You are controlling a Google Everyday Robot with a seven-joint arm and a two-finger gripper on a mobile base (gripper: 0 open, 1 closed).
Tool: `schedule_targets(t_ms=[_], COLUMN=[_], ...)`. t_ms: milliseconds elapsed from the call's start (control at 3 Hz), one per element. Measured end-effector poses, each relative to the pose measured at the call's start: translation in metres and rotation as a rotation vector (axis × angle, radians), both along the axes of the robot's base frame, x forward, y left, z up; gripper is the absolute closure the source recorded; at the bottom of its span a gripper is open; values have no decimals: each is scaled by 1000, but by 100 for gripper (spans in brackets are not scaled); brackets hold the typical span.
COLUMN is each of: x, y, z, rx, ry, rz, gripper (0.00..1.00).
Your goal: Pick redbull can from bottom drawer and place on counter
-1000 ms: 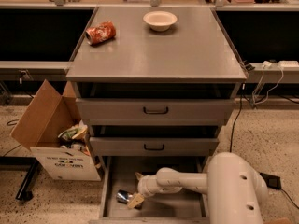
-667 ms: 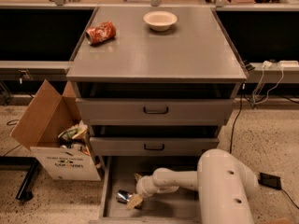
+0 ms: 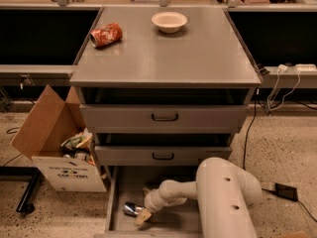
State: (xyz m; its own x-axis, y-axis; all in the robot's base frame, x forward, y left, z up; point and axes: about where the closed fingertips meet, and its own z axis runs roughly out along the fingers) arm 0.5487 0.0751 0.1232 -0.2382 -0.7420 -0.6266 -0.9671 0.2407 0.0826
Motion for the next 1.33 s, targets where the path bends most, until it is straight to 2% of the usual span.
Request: schedule_targets(t_ms=[333, 667, 1000, 1333], x=[-3, -7, -7, -8], y=[-1, 0, -1, -12], z=[-10, -19, -16, 26], rx=[-20, -31, -26, 32], ry=[17, 31, 25, -48], rz=[1, 4, 7, 50], gripper=[19, 42, 73, 96])
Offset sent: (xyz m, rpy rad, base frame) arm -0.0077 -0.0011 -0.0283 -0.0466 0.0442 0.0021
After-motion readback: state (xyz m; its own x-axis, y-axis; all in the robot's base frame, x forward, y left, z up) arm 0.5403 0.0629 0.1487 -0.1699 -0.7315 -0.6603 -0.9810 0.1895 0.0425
